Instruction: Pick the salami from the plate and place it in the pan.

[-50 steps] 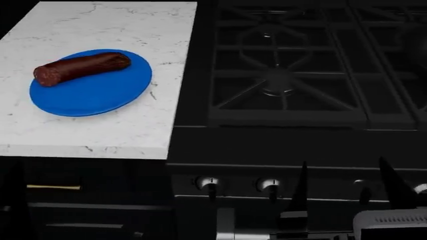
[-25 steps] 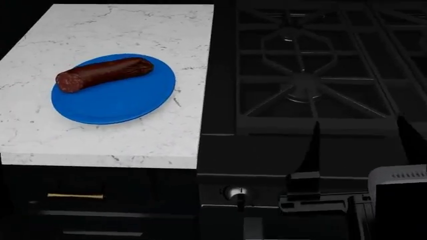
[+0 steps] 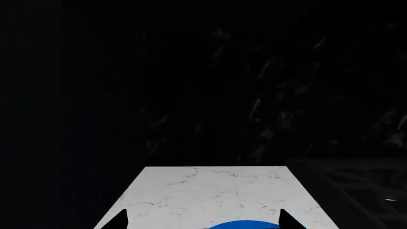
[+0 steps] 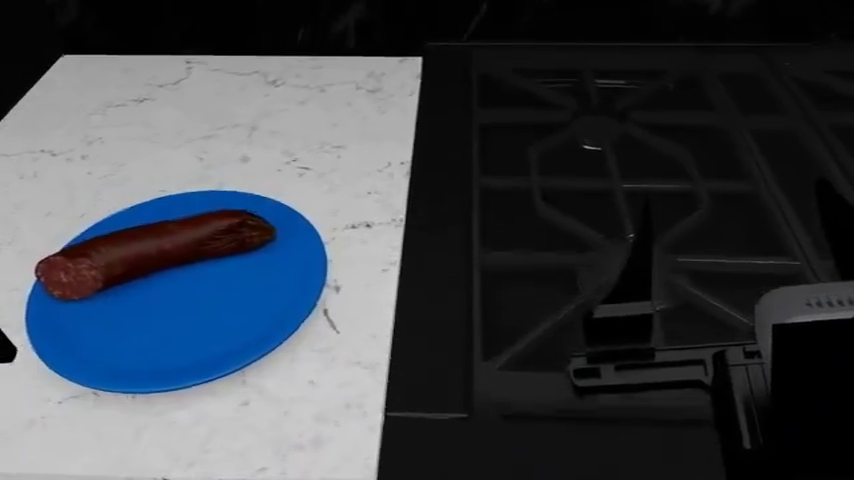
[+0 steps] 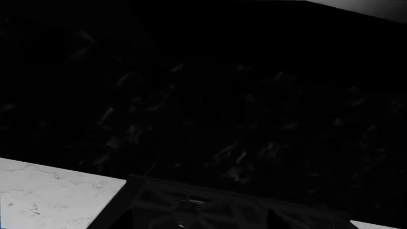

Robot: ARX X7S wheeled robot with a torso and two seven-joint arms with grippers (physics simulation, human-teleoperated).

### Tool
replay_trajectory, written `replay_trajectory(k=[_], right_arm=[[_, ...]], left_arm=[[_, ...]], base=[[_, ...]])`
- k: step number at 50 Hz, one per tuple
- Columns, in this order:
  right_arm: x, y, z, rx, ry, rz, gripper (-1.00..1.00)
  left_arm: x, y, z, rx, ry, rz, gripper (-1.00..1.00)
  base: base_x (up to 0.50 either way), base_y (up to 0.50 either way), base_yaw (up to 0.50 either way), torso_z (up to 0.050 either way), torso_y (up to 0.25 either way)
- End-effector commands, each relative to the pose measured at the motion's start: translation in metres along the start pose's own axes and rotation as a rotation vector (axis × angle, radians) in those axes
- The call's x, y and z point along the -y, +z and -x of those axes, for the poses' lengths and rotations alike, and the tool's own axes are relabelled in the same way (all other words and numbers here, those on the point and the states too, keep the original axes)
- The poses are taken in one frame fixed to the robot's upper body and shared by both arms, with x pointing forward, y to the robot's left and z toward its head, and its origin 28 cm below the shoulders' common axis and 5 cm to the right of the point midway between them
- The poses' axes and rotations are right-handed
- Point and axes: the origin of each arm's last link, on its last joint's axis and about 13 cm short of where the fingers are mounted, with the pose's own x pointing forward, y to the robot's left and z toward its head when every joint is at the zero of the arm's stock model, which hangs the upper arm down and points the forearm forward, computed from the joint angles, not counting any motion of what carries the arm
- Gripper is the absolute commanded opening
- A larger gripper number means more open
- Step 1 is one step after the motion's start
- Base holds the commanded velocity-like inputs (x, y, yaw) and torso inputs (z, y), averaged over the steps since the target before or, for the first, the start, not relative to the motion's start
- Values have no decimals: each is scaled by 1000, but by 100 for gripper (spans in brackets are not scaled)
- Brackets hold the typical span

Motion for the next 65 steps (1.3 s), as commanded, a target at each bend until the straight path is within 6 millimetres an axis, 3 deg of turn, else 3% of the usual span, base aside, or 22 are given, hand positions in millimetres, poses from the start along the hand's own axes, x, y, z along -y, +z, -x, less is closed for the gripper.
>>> replay_trajectory(k=[1,15,20,24,35,40,46,55,65], right_arm=[[0,0,3,-9,1,1,100],[-4,-5,0,-31,-29,11,100],[-5,-7,1,-38,-29,-10,100],[-7,-13,4,-50,-22,-25,100],[-18,-24,19,-86,-4,-70,100],[-22,-27,25,-103,4,-93,100],[-24,-30,31,-123,9,-113,100],[-25,-37,44,-152,14,-134,100],[-27,-43,46,-169,14,-151,100]], left_arm=[[-1,0,-4,-9,-2,-3,100],[-8,4,-18,-30,2,-8,100],[-15,8,-35,-110,-18,45,100],[-25,22,-59,-219,-120,-51,100],[-69,66,-100,-422,-349,-407,100],[-76,78,-105,-482,-501,-474,100],[-84,86,-113,-592,-561,-528,100],[-71,85,-115,-690,-667,-527,100],[-61,93,-126,-772,-780,-507,100]], base=[[500,0,0,0,0],[462,0,0,0,1],[0,0,0,0,2],[0,0,0,0,0],[0,0,0,0,0],[0,0,0,0,0],[0,0,0,0,0],[0,0,0,0,0],[0,0,0,0,0]])
